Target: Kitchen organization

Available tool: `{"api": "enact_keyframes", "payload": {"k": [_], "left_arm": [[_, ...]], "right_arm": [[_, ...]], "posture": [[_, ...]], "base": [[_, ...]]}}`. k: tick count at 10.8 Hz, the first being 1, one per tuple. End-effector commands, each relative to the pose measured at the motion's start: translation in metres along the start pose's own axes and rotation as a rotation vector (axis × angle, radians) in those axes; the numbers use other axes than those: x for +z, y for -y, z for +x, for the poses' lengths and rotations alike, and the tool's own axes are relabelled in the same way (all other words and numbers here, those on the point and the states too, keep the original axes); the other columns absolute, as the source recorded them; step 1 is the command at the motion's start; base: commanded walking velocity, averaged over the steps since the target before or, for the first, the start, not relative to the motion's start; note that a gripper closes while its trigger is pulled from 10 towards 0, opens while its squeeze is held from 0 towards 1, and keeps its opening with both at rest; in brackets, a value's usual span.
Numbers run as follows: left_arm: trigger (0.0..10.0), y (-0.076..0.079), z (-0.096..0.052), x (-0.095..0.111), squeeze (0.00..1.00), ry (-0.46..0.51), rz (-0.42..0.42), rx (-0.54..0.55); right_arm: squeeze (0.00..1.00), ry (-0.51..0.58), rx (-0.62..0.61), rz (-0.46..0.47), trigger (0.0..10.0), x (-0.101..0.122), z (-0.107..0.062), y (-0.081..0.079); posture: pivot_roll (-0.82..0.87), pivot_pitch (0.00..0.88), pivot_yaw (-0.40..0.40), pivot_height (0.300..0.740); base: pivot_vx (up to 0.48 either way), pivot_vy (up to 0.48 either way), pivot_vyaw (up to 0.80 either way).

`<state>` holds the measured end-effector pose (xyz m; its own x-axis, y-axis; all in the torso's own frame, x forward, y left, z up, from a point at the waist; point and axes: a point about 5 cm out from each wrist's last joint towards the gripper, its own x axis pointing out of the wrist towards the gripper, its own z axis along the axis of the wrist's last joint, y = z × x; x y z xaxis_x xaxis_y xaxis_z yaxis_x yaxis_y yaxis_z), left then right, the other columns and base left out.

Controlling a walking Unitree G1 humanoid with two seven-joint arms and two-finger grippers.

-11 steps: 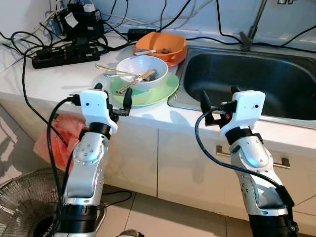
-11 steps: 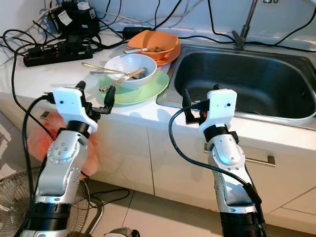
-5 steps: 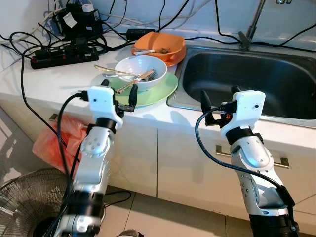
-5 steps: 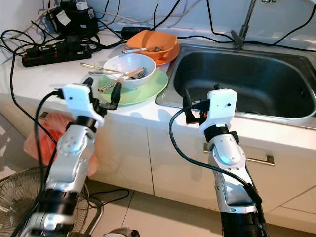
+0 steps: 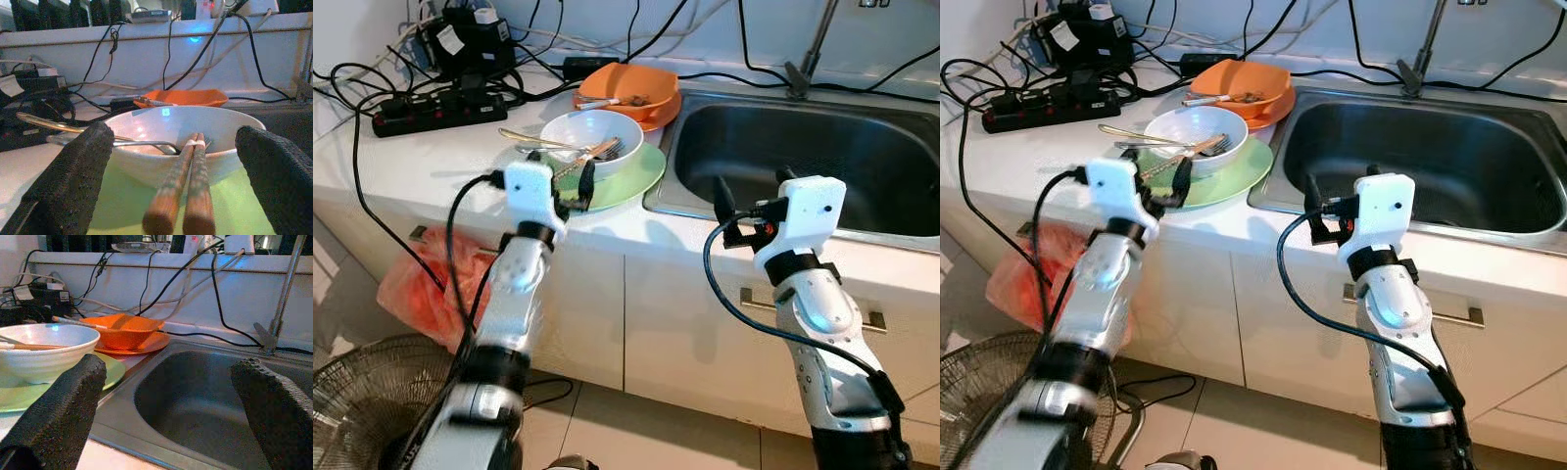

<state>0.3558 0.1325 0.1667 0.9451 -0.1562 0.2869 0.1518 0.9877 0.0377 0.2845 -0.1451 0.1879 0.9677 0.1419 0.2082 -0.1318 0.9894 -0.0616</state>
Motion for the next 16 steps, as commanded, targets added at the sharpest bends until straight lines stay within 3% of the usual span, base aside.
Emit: {"api": "enact_keyframes", "payload": {"k": [1,2,3,4,6,7,8,16], "left_arm": [[10.0,-0.001,0.005,0.003,0.00,0.021,0.004,0.009],[10.0,-0.001,0.008,0.004,0.00,0.029,0.000,0.007],[4.6,-0.001,0.011,0.005,0.00,0.042,-0.007,0.011],[0.0,-0.001,0.012,0.005,0.00,0.049,-0.013,0.010],[0.0,0.000,0.014,0.003,0.00,0.057,-0.009,0.011],[1.2,0.001,0.013,0.002,0.00,0.058,-0.005,0.009],[0.0,0.001,0.012,0.001,0.00,0.061,-0.007,0.007],[0.0,0.001,0.016,0.013,0.00,0.120,-0.013,0.011]], "right_arm": [[0.00,-0.001,-0.013,-0.019,10.0,0.003,-0.003,0.004],[0.00,-0.005,-0.019,-0.024,10.0,0.003,-0.005,0.006],[0.00,-0.007,-0.024,-0.028,10.0,0.004,-0.007,0.007],[0.00,-0.007,-0.025,-0.029,10.0,0.005,-0.007,0.007],[0.00,-0.011,-0.026,-0.032,10.0,0.006,-0.008,0.008],[0.00,-0.014,-0.026,-0.032,10.0,0.005,-0.008,0.008],[0.00,-0.015,-0.025,-0.029,10.0,0.005,-0.008,0.007],[0.00,-0.052,0.041,-0.001,10.0,-0.002,-0.008,-0.003]], "posture": [[-0.02,0.039,0.034,0.740],[-0.02,0.041,0.035,0.740],[-0.03,0.046,0.034,0.740],[-0.03,0.047,0.034,0.740],[-0.03,0.049,0.034,0.740],[-0.03,0.049,0.035,0.740],[-0.03,0.049,0.037,0.740],[-0.01,0.045,0.036,0.740]], "base": [[0.000,0.000,0.00],[0.000,0.000,0.00],[0.000,0.000,0.00],[0.000,0.000,0.00],[0.000,0.000,0.00],[0.000,0.000,0.00],[0.000,0.000,0.00],[0.000,0.000,0.00]]}}
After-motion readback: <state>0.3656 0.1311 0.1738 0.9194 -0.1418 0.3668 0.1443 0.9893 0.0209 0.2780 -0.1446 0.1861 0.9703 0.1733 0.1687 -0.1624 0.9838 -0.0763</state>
